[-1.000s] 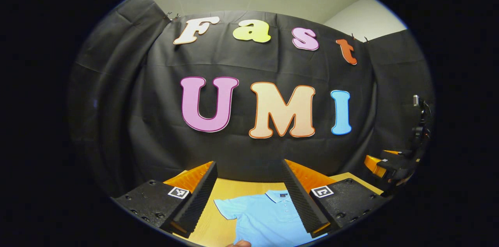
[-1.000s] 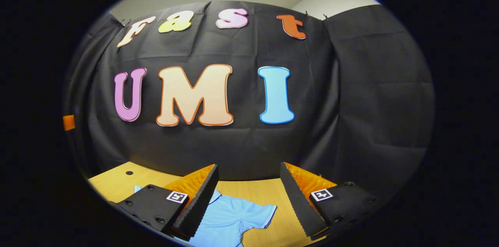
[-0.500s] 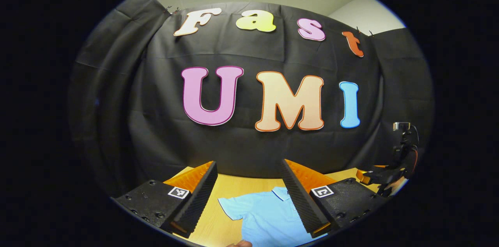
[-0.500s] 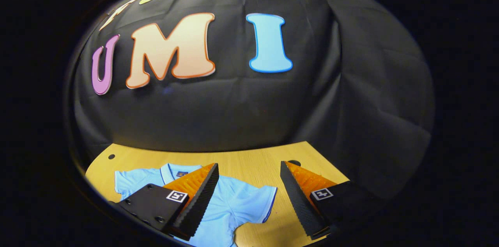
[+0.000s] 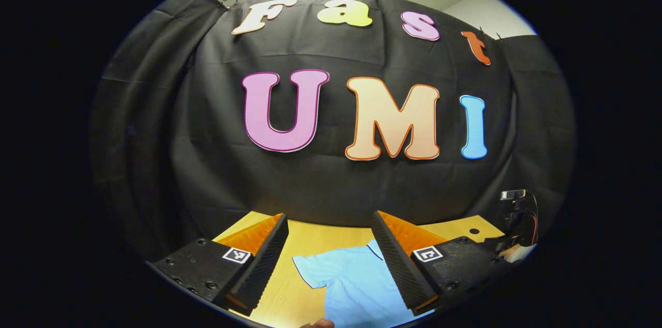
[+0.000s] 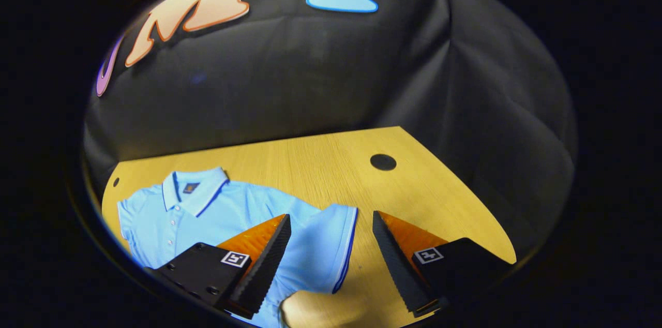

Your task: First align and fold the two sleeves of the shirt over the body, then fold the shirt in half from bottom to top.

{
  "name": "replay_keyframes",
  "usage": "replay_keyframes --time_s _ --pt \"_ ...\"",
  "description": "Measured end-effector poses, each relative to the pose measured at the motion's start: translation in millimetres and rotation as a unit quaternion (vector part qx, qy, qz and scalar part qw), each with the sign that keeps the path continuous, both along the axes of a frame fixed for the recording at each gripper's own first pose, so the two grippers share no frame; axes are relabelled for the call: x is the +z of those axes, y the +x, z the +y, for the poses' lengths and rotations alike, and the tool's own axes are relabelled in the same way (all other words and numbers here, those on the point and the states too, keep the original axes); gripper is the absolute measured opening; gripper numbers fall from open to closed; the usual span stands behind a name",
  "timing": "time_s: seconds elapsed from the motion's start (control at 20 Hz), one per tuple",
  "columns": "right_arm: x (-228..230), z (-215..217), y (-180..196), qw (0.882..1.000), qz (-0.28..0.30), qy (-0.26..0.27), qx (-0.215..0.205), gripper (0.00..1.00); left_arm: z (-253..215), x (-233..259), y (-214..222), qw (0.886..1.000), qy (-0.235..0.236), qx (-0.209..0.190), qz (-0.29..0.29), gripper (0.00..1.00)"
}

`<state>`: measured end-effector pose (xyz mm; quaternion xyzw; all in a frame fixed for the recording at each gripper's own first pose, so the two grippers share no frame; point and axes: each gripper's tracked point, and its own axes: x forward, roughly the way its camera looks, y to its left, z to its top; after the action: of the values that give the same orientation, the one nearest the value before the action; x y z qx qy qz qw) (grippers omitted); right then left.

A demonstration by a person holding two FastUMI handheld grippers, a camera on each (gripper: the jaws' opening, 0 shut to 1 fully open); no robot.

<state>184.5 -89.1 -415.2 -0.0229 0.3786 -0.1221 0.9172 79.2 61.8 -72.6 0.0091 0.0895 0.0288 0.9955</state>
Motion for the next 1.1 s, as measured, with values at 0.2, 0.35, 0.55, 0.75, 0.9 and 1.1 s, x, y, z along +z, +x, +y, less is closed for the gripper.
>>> replay_keyframes --time_s 0.2,0.35,0.55,0.75,0.9,1.1 --pt "-31 -5 -6 0.999 0.037 0.004 -0.012 0.98 2 -8 1 1.000 -0.003 0.002 0.013 0.98" --pt "-46 -7 -12 0.998 0.061 0.010 -0.019 0.99 3 -10 2 1.000 -0.001 0.002 0.013 0.98" --pt "-51 0 -11 0.997 0.066 0.039 -0.026 0.81 3 -10 3 1.000 0.001 0.002 0.014 0.98" --pt "-50 2 -9 0.996 0.066 0.052 -0.025 0.44 3 -13 3 1.000 -0.005 0.001 0.020 0.98" --pt "-50 11 -7 0.995 0.064 0.072 -0.029 0.10 3 -19 2 0.999 -0.013 0.001 0.030 0.98" --pt "-20 42 16 0.991 0.016 0.130 -0.029 0.03 3 -16 3 1.000 -0.009 0.000 0.026 0.99"
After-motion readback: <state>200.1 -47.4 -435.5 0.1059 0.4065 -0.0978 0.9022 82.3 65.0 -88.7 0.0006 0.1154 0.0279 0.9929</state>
